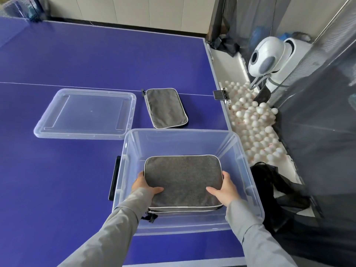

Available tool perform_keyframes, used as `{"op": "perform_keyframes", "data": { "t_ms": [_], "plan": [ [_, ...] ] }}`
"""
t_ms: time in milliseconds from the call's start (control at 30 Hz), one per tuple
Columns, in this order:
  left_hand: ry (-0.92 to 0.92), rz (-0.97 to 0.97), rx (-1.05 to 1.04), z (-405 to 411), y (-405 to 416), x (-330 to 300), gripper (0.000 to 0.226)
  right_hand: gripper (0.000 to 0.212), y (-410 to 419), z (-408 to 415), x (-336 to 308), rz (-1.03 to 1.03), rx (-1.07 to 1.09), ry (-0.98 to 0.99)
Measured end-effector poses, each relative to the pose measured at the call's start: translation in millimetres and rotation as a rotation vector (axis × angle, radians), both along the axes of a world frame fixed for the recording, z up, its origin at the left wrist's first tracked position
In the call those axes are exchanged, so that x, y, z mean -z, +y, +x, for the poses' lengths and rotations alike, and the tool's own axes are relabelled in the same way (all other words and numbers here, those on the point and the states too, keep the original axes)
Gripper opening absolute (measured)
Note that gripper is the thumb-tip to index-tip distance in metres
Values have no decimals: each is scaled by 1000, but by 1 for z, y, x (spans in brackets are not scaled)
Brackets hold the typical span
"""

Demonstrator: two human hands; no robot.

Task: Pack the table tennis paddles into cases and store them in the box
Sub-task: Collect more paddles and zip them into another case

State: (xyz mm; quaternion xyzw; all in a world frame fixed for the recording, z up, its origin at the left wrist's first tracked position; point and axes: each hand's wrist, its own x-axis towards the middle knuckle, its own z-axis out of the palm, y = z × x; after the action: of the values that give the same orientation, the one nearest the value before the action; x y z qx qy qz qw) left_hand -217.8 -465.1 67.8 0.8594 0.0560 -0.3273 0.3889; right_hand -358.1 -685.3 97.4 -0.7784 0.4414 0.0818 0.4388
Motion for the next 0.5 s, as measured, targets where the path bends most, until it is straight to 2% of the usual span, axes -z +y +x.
{"op": "perform_keyframes", "data": {
  "t_ms": [133,300,500],
  "plan": [
    [-14,12,32,-3,2,-6,90,80,1,-3,-3,-15,-10,4],
    [-91,-4,59,-7,0,-27,107,91,1,-8,-15,-107,-17,-57],
    [-267,-107,113,-15,-1,-65,97,81,3,1,-44,-200,-41,-241]
  ]
}}
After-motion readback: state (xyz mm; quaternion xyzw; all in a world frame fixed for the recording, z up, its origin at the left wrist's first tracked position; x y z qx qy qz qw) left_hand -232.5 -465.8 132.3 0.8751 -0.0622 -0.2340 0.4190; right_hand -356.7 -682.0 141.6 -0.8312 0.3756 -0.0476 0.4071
